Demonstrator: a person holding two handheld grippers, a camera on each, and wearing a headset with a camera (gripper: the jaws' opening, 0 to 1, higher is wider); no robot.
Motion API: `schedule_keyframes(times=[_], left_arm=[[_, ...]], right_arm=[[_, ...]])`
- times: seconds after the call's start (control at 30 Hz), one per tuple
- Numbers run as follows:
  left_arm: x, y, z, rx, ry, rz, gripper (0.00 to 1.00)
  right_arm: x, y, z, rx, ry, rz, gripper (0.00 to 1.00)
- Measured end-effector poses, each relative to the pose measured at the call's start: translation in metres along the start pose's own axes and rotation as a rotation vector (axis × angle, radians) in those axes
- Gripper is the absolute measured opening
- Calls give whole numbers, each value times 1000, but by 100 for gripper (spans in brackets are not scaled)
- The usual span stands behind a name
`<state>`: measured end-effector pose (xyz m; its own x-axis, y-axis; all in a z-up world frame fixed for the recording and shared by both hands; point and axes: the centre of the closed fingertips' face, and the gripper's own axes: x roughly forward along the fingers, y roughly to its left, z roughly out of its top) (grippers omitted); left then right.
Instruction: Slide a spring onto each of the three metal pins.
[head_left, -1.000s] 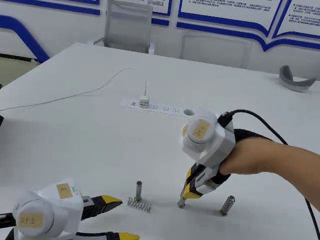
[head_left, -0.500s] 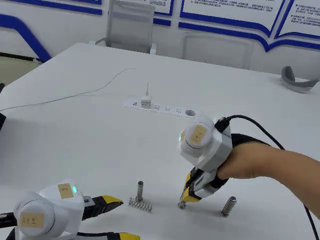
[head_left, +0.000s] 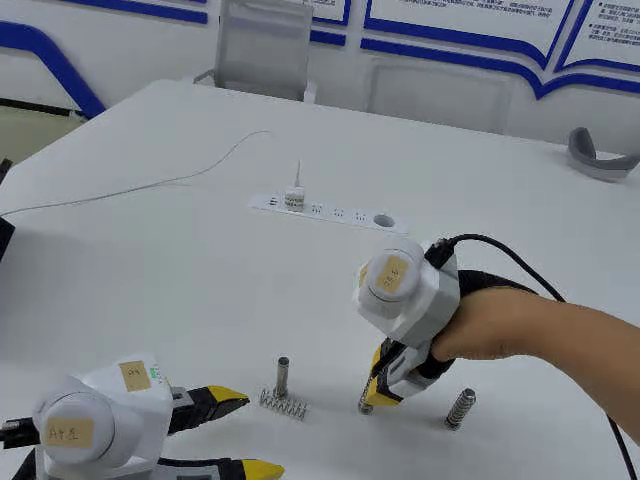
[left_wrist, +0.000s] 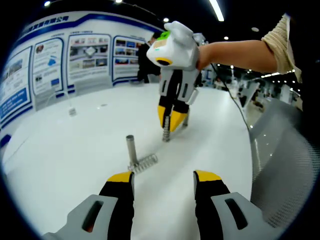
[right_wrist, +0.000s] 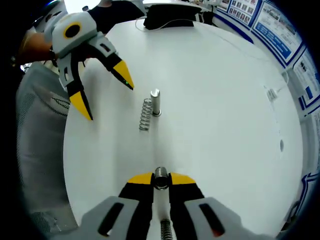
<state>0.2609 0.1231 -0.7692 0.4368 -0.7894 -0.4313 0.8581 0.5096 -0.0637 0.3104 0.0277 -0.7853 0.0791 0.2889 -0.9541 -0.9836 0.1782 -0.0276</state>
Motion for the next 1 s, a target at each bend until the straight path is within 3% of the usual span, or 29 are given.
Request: schedule_keyframes(times=[1.0], left_arm=[[1, 1, 0, -2, -2, 3, 49]], right_arm=[[8, 0, -10, -11, 31, -7, 17]])
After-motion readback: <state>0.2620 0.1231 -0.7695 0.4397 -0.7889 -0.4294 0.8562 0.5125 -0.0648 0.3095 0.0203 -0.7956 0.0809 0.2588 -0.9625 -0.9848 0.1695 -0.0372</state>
